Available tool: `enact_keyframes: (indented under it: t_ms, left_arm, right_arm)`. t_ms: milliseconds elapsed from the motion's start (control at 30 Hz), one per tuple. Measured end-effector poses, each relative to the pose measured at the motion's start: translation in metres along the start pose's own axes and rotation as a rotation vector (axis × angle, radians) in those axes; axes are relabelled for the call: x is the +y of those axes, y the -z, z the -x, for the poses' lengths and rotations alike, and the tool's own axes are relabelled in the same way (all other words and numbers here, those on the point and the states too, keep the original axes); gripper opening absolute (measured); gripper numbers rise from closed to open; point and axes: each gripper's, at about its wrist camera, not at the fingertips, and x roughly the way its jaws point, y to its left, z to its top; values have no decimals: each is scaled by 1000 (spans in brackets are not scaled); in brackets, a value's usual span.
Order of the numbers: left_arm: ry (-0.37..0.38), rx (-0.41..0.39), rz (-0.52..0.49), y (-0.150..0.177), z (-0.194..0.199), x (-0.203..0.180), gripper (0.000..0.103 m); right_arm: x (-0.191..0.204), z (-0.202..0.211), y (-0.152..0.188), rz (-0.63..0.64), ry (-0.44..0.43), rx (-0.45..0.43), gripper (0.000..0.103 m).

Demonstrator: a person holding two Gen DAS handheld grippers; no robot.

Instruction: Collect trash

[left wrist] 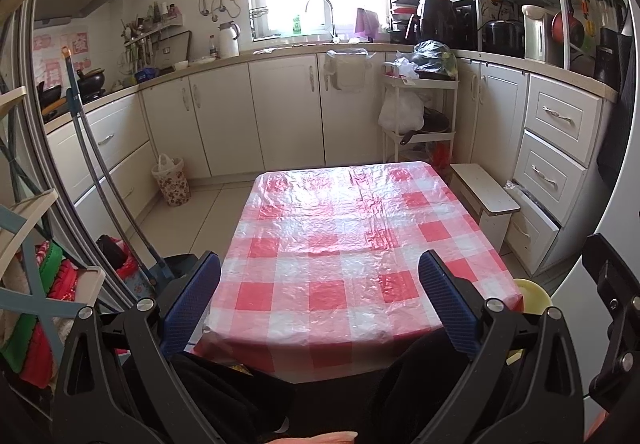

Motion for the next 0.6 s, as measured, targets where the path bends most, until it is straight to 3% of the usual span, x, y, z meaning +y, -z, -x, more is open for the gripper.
enact_keyframes:
  t_ms: [600]
  left_arm:
    - [-16, -5, 30, 2, 7, 10, 96]
  right_arm:
    - [13, -2, -1, 18, -14, 0, 96]
